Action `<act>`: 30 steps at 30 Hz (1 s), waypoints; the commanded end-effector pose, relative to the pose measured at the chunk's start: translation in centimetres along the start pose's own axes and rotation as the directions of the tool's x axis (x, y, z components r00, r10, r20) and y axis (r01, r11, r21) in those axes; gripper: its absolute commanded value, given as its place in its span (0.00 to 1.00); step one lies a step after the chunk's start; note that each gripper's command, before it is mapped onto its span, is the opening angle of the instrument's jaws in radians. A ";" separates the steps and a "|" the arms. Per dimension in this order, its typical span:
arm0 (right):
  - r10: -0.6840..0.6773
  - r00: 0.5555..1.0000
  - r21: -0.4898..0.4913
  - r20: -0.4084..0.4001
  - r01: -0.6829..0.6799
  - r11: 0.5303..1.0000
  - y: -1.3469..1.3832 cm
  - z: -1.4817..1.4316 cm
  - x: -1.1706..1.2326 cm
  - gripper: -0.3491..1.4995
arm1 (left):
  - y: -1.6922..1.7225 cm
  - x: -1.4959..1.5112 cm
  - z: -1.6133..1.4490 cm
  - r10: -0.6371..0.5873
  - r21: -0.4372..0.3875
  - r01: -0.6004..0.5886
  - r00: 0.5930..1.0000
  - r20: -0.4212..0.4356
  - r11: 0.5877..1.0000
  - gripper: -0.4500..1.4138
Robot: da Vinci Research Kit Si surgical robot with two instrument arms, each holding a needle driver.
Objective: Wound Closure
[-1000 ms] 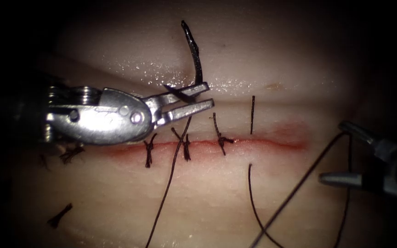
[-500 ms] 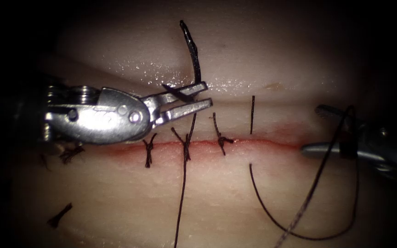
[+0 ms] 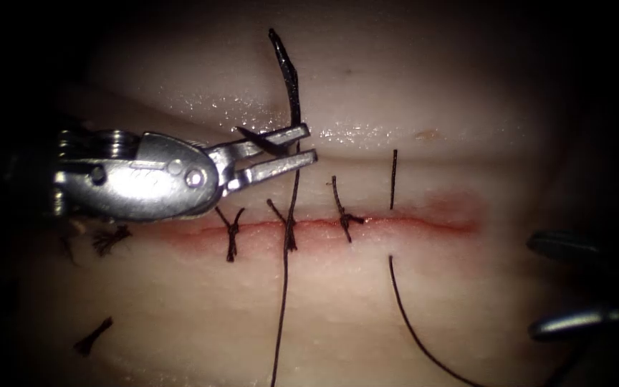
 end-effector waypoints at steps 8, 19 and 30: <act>0.059 0.992 0.275 -0.113 -0.025 0.961 0.10 -0.68 -0.23 0.99 | -0.02 -0.06 0.00 -0.002 0.001 0.002 1.000 0.012 1.000 0.00; 0.001 0.995 -0.059 -0.096 -0.006 0.998 0.92 -1.14 0.09 0.97 | 0.03 -0.04 0.08 -0.001 0.012 0.001 1.000 0.018 1.000 0.00; 0.136 0.973 -0.327 -0.184 -0.191 0.925 1.35 -0.26 0.00 0.85 | 0.12 -0.01 0.19 0.001 0.013 -0.002 1.000 0.012 1.000 0.00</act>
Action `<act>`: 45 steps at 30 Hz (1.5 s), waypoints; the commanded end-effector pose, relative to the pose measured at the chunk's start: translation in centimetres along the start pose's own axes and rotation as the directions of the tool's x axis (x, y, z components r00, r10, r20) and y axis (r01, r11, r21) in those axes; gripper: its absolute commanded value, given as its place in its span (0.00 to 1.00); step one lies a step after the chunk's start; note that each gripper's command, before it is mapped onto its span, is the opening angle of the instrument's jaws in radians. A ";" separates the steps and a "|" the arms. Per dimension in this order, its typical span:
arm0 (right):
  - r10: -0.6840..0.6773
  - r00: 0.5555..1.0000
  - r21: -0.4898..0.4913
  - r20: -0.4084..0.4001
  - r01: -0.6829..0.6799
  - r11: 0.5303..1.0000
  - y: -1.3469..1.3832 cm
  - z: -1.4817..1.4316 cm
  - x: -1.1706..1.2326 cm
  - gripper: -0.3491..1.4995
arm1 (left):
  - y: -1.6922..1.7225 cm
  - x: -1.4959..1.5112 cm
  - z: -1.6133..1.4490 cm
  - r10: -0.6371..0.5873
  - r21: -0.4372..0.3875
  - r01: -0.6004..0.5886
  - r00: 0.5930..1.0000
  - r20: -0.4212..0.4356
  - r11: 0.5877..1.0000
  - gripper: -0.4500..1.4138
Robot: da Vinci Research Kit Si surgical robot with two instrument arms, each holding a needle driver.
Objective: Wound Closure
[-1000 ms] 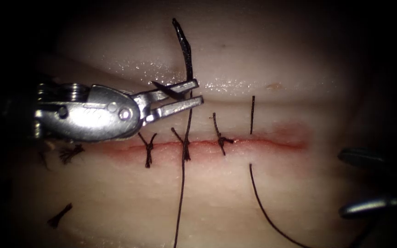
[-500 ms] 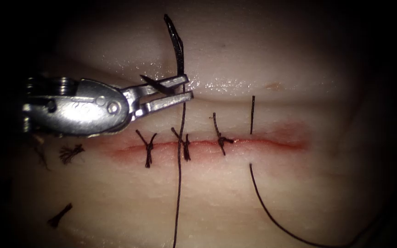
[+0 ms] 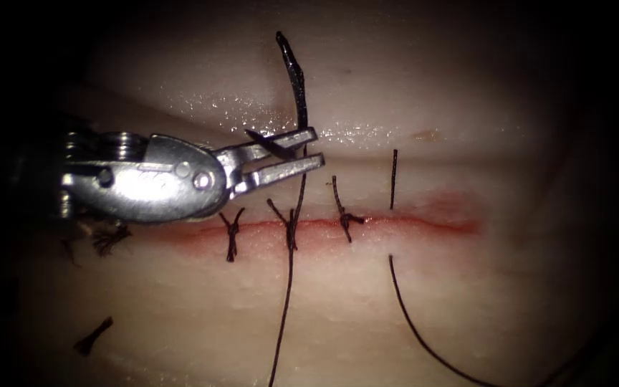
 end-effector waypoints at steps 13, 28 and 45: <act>0.154 0.986 -0.126 0.071 -0.144 0.982 0.30 1.38 -0.95 0.85 | 0.05 -0.03 0.08 0.000 -0.002 0.000 1.000 0.000 1.000 0.00; 0.323 0.944 -0.036 0.067 -0.321 0.946 0.36 1.86 -1.30 0.87 | 0.08 -0.04 0.12 0.004 -0.012 -0.004 1.000 0.002 1.000 0.00; 0.353 0.930 -0.038 0.100 -0.351 0.936 0.20 2.10 -1.34 0.00 | 0.08 -0.04 0.12 0.005 -0.012 -0.005 1.000 0.002 1.000 0.00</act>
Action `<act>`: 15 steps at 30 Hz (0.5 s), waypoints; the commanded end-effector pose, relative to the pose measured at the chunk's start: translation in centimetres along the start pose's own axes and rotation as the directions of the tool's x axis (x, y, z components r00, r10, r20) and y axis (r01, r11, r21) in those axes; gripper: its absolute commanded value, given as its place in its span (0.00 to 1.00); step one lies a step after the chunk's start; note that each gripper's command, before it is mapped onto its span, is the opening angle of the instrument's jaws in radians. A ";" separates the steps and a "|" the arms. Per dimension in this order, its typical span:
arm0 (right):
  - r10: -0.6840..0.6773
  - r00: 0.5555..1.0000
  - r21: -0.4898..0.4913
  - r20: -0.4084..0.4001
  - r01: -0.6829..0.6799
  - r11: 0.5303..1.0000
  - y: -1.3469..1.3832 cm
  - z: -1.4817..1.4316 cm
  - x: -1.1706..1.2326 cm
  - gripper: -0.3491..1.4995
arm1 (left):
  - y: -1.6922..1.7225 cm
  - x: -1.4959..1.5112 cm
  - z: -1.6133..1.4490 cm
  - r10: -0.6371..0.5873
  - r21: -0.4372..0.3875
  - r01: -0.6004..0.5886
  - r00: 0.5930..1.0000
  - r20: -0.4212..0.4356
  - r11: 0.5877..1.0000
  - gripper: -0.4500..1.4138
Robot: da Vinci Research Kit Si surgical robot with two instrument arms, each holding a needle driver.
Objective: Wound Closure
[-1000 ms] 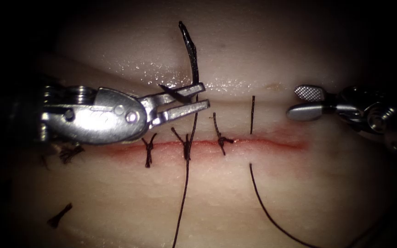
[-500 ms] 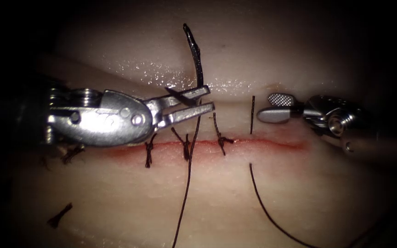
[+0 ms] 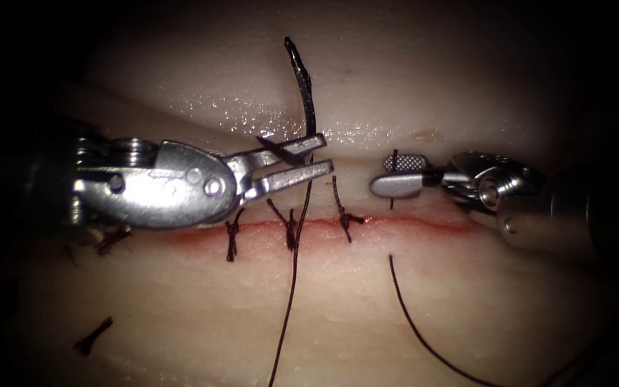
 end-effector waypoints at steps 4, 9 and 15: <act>-0.037 0.998 0.014 -0.055 0.038 0.999 -0.05 0.03 0.07 0.00 | 0.04 -0.03 0.07 0.000 -0.001 0.000 1.000 -0.001 1.000 0.00; -0.086 0.989 0.006 -0.118 0.087 0.996 -0.19 -0.13 0.34 0.00 | 0.04 -0.03 0.07 0.000 -0.001 0.000 1.000 -0.001 1.000 0.00; -0.127 0.975 -0.002 -0.184 0.128 0.992 -0.34 -0.35 0.63 0.00 | 0.04 -0.03 0.07 0.000 -0.001 0.000 1.000 -0.001 1.000 0.00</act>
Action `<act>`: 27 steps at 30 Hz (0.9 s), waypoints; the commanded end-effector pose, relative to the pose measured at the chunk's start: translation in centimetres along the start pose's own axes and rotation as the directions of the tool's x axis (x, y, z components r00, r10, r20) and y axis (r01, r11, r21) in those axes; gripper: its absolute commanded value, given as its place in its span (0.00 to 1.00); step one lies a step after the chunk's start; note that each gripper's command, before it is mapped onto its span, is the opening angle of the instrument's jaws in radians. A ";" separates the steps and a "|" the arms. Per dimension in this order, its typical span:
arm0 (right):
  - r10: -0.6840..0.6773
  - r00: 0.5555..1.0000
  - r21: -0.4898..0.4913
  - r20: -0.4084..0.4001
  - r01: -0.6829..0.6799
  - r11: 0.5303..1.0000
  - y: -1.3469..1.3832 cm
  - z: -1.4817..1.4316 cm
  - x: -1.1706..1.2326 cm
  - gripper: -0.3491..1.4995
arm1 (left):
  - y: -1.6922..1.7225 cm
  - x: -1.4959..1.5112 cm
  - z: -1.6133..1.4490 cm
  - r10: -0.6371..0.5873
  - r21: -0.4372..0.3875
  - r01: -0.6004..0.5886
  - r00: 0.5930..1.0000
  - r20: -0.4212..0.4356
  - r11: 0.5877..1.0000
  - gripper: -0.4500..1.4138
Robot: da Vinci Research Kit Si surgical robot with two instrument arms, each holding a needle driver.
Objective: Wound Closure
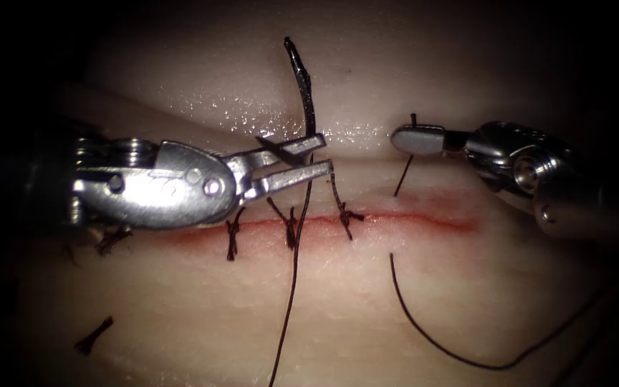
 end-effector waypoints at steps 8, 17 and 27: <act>-0.024 1.000 0.001 -0.002 0.024 1.000 -0.02 0.07 0.05 0.00 | 0.04 -0.03 0.07 0.000 -0.001 0.000 1.000 -0.001 1.000 0.00; -0.047 0.998 -0.001 -0.040 0.047 0.999 -0.07 0.02 0.25 0.00 | 0.04 -0.04 0.07 0.000 -0.003 0.000 1.000 0.001 1.000 0.00; -0.054 0.993 0.041 -0.108 0.059 0.997 -0.12 0.03 0.19 0.93 | 0.00 -0.12 0.04 -0.011 -0.020 0.010 1.000 -0.015 1.000 0.00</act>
